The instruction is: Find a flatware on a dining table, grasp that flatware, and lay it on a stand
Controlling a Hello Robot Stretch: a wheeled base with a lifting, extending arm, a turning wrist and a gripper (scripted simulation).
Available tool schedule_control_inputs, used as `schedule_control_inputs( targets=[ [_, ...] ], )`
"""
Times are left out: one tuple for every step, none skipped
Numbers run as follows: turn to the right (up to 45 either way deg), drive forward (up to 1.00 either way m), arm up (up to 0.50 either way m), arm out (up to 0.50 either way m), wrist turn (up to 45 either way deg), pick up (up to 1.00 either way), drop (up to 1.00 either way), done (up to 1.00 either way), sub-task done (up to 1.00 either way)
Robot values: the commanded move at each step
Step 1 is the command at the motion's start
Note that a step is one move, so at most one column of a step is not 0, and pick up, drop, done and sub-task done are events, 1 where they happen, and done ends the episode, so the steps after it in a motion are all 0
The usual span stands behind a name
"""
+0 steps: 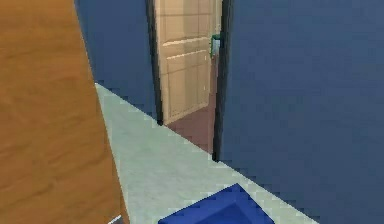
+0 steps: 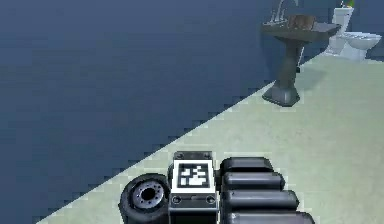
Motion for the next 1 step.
schedule_control_inputs(
  targets=[
    [45.0,0.00,0.00,0.00,0.0,0.00,0.00,0.00,0.00]
  ],
)
